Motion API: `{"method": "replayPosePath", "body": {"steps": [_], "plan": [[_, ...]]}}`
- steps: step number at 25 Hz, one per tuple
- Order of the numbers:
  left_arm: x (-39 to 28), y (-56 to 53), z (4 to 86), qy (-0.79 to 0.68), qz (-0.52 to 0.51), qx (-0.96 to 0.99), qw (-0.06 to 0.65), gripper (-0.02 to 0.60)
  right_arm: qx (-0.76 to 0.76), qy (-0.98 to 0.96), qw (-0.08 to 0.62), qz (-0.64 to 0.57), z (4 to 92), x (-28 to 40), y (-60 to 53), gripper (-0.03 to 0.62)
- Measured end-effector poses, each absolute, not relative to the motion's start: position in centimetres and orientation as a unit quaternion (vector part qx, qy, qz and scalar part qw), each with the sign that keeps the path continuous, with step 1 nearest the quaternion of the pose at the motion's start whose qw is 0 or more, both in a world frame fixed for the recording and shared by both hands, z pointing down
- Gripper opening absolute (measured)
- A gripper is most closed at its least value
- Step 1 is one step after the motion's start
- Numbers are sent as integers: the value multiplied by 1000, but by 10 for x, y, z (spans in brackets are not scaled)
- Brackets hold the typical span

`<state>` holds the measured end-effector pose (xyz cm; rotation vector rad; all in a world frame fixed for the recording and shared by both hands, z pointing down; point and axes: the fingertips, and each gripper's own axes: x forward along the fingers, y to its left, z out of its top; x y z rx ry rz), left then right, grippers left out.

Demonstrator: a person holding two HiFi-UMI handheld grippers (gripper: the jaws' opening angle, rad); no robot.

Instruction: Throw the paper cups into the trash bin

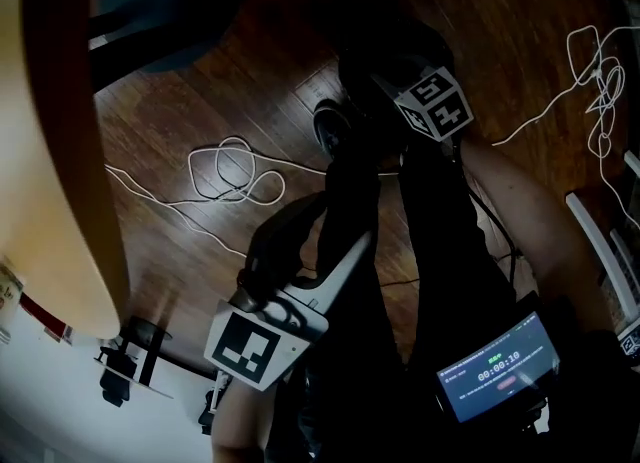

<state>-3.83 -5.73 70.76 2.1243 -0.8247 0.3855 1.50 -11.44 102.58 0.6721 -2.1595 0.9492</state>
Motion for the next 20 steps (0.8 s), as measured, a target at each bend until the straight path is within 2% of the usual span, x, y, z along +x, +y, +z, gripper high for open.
{"method": "replayPosePath", "body": {"steps": [3, 7, 14, 20], "plan": [[-38, -51, 678, -324, 165, 850, 380, 192, 267, -823, 320, 386, 973, 26, -100, 48], [-36, -42, 619, -328, 176, 861, 346, 181, 285, -814, 301, 406, 885, 52, -78, 27], [-43, -51, 510, -336, 186, 905, 185, 145, 388, -818, 217, 364, 691, 98, -107, 11], [-84, -35, 430, -416, 137, 879, 186, 108, 435, -842, 133, 291, 501, 99, -76, 11]]}}
